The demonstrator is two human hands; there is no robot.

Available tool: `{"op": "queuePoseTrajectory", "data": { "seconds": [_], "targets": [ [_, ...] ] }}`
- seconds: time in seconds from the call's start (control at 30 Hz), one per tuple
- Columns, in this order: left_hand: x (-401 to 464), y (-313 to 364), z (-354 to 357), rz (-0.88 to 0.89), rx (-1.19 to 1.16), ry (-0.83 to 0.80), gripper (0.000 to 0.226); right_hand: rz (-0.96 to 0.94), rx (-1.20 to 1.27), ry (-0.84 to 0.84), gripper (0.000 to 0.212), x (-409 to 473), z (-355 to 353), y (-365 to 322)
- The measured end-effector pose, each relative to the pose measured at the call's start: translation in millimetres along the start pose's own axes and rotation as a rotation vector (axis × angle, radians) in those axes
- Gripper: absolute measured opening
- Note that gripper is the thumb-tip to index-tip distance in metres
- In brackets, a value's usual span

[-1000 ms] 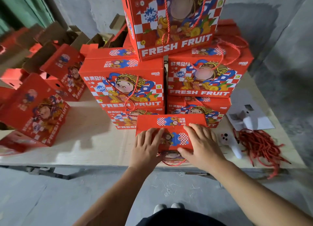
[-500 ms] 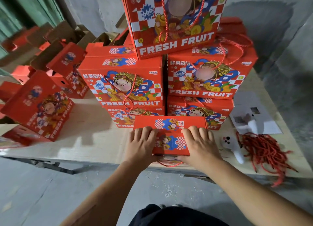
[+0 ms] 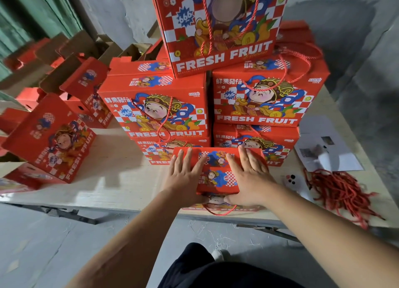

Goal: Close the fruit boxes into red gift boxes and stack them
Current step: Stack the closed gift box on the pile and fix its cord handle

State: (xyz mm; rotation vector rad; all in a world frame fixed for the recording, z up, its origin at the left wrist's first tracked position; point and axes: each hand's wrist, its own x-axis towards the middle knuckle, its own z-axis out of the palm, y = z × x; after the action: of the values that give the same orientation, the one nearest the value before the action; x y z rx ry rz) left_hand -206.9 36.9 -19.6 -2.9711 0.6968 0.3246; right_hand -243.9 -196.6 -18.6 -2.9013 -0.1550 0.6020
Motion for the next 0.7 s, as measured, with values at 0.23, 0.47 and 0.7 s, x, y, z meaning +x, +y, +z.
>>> {"op": "queuePoseTrajectory", "data": {
  "seconds": [0.23,0.47,0.7],
  "targets": [
    [-26,-1,17,0.069,-0.046,0.348,0.114,-0.031,-0.154,0.301,0.126,-27,8,-12],
    [-23,-2,17,0.060,-0.058,0.386,0.105,-0.002,-0.173,0.372,0.133,-20,17,-17],
    [-10,-6,15,0.071,-0.076,0.202,0.129,-0.002,0.019,0.093,0.141,-1,10,-9]
  ]
}}
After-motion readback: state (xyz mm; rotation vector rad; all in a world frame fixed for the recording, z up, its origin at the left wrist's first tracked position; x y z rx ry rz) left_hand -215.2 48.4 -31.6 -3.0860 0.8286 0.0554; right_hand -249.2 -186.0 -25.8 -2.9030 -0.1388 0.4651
